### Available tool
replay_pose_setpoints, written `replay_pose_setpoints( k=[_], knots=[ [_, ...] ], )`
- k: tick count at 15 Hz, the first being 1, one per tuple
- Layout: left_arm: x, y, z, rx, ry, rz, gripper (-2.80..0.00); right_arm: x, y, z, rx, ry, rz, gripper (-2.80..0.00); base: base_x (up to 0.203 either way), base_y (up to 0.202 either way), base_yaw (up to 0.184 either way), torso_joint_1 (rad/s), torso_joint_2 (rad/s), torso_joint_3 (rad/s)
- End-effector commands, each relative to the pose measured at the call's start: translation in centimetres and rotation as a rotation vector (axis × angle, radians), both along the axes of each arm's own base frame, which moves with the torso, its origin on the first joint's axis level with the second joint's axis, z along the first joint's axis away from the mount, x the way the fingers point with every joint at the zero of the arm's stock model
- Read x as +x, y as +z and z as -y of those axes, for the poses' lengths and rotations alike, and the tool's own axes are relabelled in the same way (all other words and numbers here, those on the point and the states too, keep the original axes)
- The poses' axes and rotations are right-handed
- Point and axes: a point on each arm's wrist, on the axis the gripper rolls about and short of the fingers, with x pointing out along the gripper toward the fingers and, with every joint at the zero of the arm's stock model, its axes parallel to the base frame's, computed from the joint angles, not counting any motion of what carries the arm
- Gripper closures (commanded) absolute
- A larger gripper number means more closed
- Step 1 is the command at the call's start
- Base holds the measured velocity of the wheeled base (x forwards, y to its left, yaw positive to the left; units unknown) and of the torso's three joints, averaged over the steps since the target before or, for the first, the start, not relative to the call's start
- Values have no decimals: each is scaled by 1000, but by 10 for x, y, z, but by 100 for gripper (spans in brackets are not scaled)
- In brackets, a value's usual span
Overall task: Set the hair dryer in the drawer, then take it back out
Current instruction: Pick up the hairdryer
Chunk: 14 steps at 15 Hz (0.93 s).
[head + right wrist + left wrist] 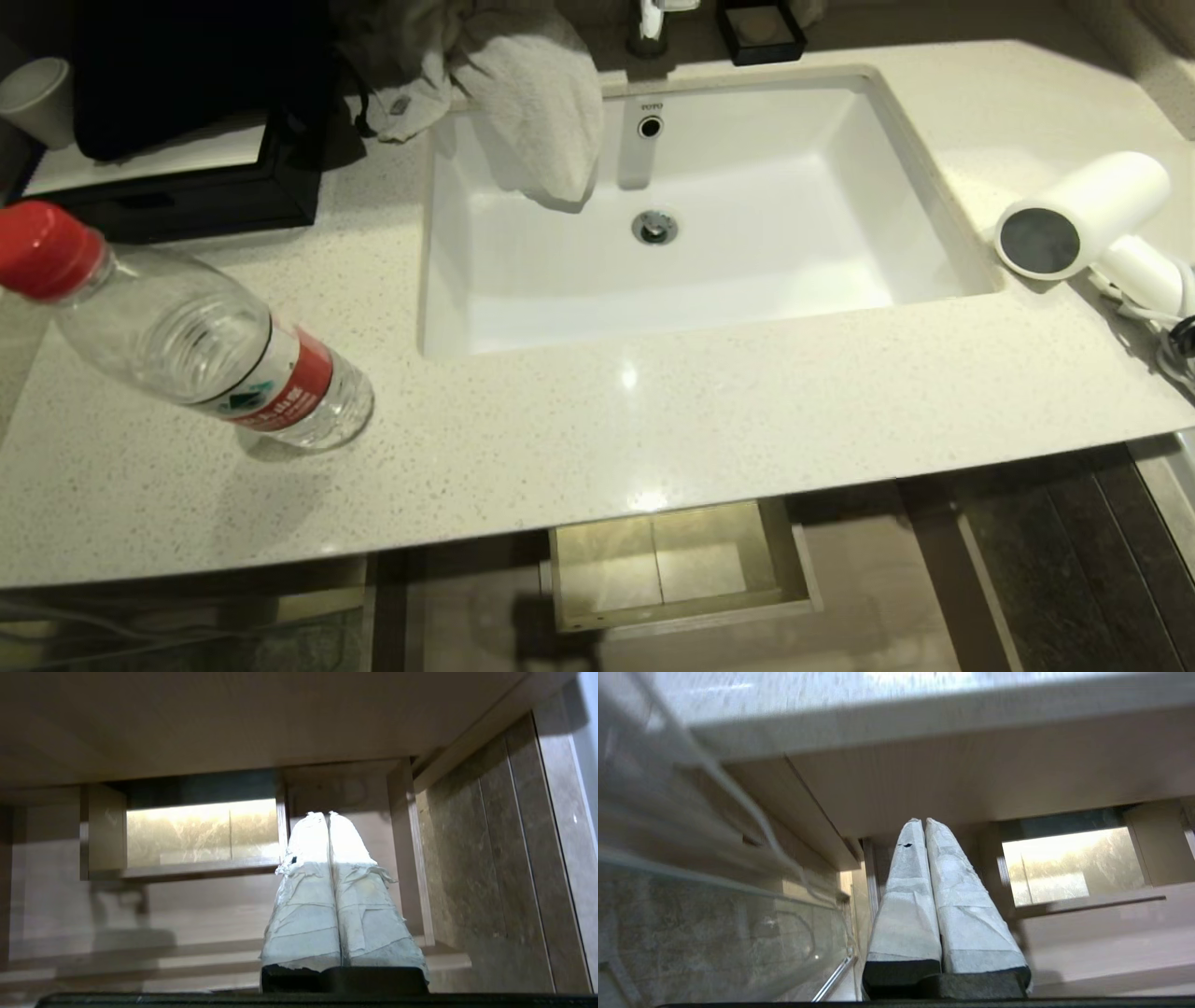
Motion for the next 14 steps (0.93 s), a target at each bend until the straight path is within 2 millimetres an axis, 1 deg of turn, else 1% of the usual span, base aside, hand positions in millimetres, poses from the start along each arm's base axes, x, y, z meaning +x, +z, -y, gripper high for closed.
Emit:
replay_pose_setpoints(
  k=[1, 4, 11, 12, 13, 14],
  knots=[
    [0, 0, 0, 0, 0, 1, 0, 0, 0, 0, -2, 1, -1, 0, 0, 0, 0, 390, -322, 68],
    [0, 0, 0, 0, 0, 1, 0, 0, 0, 0, 0, 1, -1, 0, 0, 0, 0, 148, -118, 25],
    [0, 0, 0, 0, 0, -1, 0, 0, 1, 0, 1, -1, 5, 0, 0, 0, 0, 6, -6, 2],
    [0, 0, 0, 0, 0, 0, 0, -2, 7, 0, -9, 1, 19, 0, 0, 0, 0, 0, 0, 0],
    [0, 0, 0, 0, 0, 1, 0, -5, 20, 0, -22, -2, 27, 0, 0, 0, 0, 0, 0, 0],
    [0, 0, 0, 0, 0, 0, 0, -9, 43, 0, -31, -5, 40, 0, 0, 0, 0, 0, 0, 0]
  ],
)
